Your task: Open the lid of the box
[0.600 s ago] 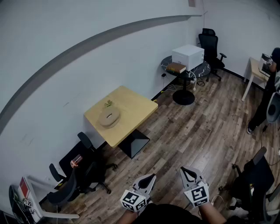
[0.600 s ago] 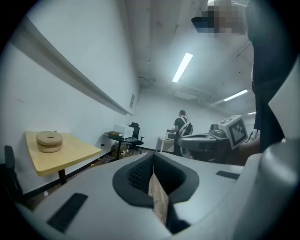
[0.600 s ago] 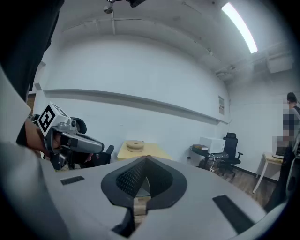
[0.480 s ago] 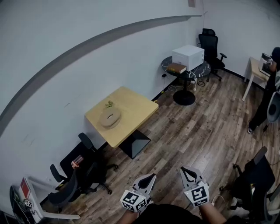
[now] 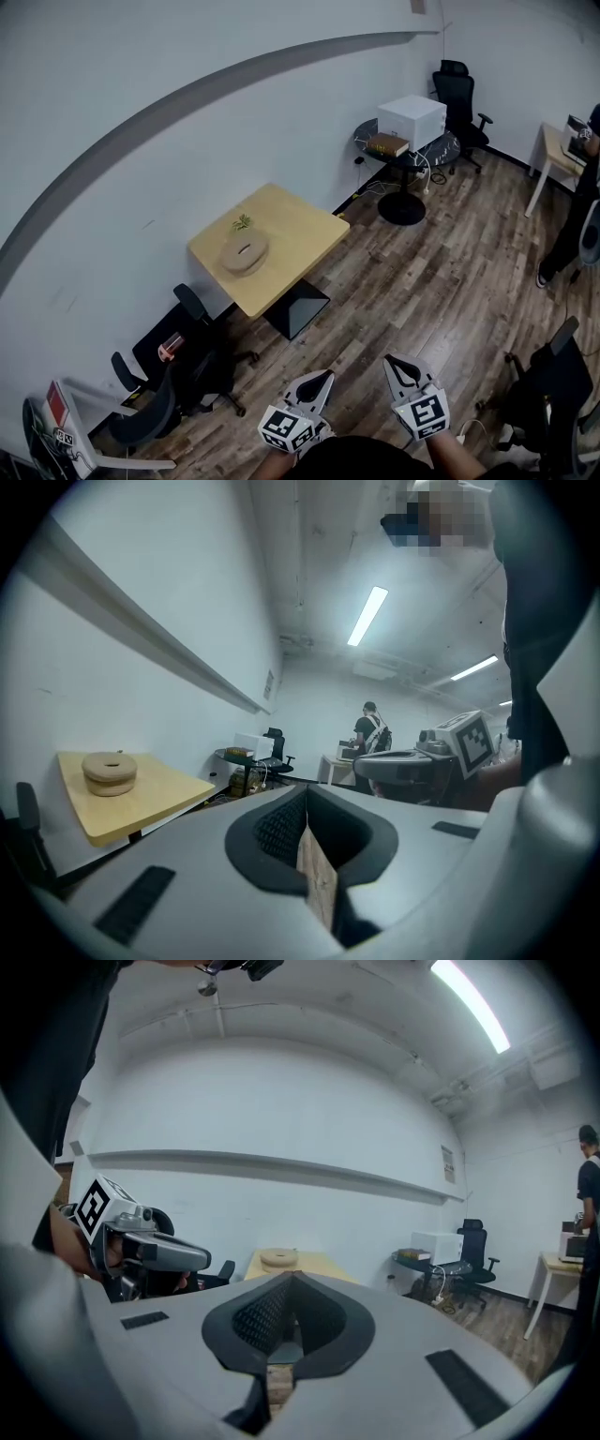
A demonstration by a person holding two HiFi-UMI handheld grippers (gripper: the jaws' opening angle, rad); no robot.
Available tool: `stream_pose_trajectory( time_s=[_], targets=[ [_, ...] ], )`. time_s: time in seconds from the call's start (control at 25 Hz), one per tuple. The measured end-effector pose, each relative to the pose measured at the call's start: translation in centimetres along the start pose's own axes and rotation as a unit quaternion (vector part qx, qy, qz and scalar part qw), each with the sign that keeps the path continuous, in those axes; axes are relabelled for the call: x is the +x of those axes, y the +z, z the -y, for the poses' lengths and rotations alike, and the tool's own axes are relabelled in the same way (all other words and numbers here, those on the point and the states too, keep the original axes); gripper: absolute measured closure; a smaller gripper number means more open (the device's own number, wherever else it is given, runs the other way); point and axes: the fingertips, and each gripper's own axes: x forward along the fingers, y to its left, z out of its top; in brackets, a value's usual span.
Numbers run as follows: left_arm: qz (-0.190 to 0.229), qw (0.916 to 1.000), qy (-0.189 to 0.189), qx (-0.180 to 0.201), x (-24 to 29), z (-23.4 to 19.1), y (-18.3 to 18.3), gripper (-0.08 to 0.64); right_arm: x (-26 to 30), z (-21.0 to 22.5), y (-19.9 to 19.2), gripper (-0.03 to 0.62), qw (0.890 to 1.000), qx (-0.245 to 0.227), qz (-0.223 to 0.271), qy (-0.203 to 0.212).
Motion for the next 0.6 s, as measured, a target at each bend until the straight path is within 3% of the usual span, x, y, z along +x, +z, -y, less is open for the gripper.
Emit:
stream_pose_trajectory(
  time_s=[0.2,0.6],
  targets=[
    [-0.003,0.9995,0.014,0.027,-0.2,-3.8,0.9,0.540,3.5,-1.0,0.8,0.552,1.000,-0.022,-0.003,0.012],
    [0.006,0.9985,0.044,0.031,-3.3,-13.7,3.4,0.540,11.9,-4.0,4.6,0.356,0.999,-0.020,0.015,0.024]
  ],
)
